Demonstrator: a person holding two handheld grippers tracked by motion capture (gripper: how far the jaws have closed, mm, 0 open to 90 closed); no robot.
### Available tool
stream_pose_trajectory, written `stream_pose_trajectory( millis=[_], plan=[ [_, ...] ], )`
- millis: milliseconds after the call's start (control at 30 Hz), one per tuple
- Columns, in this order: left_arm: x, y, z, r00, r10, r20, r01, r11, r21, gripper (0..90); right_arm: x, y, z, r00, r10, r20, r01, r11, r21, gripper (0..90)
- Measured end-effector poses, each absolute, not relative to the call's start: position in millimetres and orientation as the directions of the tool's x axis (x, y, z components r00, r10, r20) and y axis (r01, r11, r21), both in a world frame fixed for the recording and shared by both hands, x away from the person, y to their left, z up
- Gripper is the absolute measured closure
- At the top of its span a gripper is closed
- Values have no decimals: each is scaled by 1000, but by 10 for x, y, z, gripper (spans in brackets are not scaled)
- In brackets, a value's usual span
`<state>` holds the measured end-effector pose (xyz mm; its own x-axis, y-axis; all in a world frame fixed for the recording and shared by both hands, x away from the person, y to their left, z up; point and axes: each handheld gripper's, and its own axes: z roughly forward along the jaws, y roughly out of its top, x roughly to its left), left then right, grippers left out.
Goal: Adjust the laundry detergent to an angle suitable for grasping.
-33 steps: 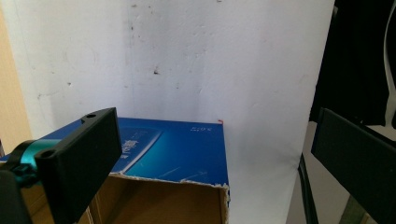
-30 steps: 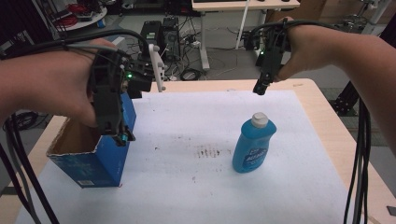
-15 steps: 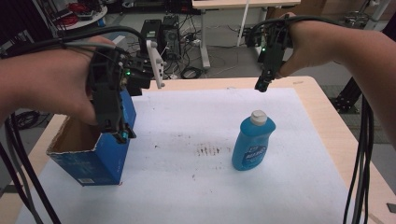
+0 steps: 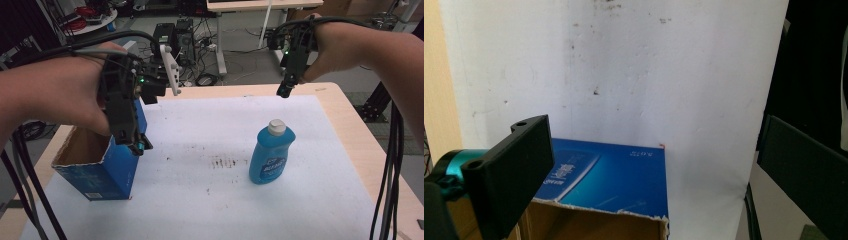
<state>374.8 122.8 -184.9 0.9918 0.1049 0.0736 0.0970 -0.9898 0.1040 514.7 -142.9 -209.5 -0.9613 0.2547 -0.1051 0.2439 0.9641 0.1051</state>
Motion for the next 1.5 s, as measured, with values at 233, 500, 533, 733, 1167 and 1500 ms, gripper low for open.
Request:
stream_pose_trajectory(
  millis=[233,500,533,733,1167,1500],
  plan=[
    [3786,1090,-1931,991,112,70,102,-986,133,17,5153,-1468,-2108,-960,254,-113,244,965,99,18],
    [3801,900,-1970,989,124,81,106,-974,200,17,5149,-1679,-2117,-951,288,-112,277,955,110,17],
    [3809,874,-1980,989,127,80,108,-972,207,17,5148,-1709,-2119,-949,293,-112,281,953,113,18],
    [3857,686,-2095,980,170,98,139,-955,262,16,5109,-1903,-2124,-943,315,-109,302,945,122,18],
    [3902,348,-2263,966,231,118,179,-922,344,17,5072,-2131,-2178,-934,344,-101,331,935,126,18],
    [3933,32,-2502,961,251,119,191,-908,373,17,5069,-2172,-2188,-932,349,-100,336,933,127,17]
  ],
)
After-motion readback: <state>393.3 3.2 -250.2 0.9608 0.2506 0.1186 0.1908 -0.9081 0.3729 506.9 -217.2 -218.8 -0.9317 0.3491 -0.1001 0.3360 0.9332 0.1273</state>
